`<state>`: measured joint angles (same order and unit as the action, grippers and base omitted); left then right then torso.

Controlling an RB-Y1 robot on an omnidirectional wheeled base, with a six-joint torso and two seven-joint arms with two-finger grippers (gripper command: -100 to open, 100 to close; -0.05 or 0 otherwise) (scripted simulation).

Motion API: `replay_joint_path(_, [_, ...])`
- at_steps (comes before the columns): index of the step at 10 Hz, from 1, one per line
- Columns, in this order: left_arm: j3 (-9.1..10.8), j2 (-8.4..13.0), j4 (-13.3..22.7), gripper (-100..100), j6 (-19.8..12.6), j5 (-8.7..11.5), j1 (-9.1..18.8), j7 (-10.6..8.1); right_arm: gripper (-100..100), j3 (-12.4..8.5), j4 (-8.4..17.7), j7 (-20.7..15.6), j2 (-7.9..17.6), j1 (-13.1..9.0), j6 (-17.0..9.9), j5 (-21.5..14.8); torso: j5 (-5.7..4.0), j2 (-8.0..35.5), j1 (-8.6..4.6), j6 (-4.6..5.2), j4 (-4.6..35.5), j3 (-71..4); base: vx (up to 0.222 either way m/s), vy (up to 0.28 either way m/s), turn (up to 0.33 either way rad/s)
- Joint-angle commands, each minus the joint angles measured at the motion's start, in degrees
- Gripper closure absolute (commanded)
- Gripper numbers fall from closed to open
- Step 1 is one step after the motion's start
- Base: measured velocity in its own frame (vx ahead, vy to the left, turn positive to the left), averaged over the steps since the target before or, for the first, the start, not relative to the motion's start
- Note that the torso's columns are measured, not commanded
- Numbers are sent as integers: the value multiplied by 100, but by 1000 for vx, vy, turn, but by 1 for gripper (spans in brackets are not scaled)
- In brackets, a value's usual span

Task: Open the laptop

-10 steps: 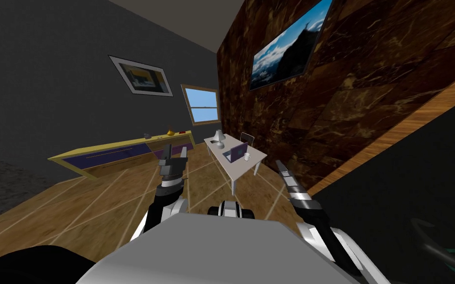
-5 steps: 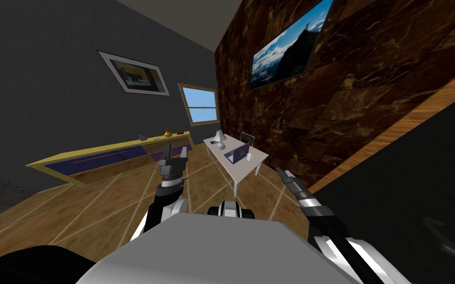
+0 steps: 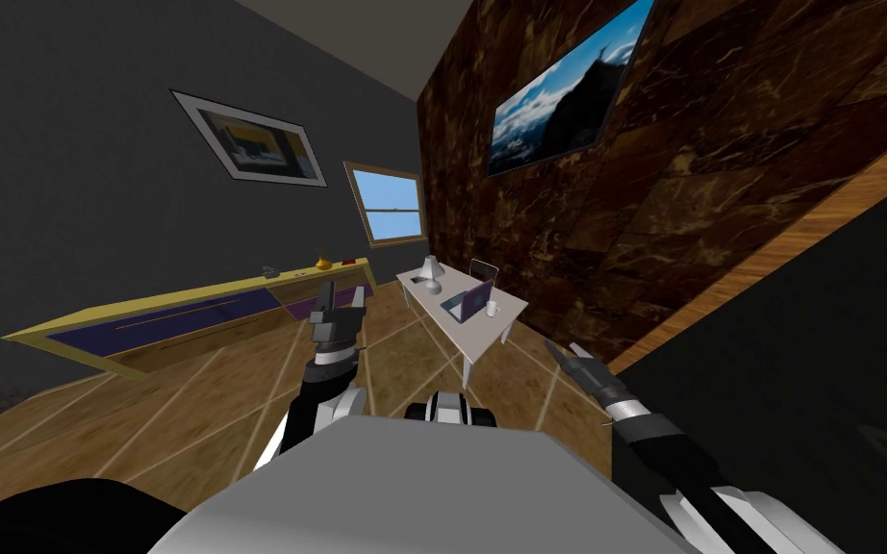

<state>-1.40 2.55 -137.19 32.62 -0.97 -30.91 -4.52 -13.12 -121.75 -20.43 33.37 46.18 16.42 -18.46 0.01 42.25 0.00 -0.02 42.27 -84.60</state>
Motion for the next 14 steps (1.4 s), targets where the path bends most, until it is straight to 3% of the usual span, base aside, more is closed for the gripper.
replay_joint_path(1, [0, 0, 0, 0, 0, 0, 0, 0, -100, -74, 18, -129, 341, 158, -159, -187, -1, 3, -1, 2, 1, 2, 42, 98, -29])
replay_joint_path(3, [0, 0, 0, 0, 0, 0, 0, 0, -100, -242, 109, -331, 751, 447, -307, -475, -3, 6, -4, 2, 2, 5, 69, 154, -45])
replay_joint_path(4, [0, 0, 0, 0, 0, 0, 0, 0, -100, -242, 109, -331, 873, 447, -307, -475, 6, -5, 26, 3, -1, -2, 68, 139, -37])
replay_joint_path(9, [1, 1, 0, 0, 0, 0, 0, 0, -100, -481, 234, -626, 1621, 865, -491, -874, -2, 9, -7, 2, 3, 6, 56, 98, -17])
replay_joint_path(10, [0, 0, 0, 0, 0, 0, 0, 0, -100, -481, 234, -626, 1670, 865, -491, -874, 0, -4, 4, 2, 0, -1, 78, 103, -14])
replay_joint_path(12, [0, 0, 0, 0, 0, 0, 0, 0, -100, -629, 307, -814, 2083, 1126, -587, -1114, 2, -6, 8, 1, -2, -3, 98, 144, -10])
replay_joint_path(14, [0, 0, 0, 0, 0, 0, 0, 0, -100, -699, 340, -905, 2380, 1251, -626, -1224, 2, 6, 3, 2, 2, 3, 94, 131, -7])
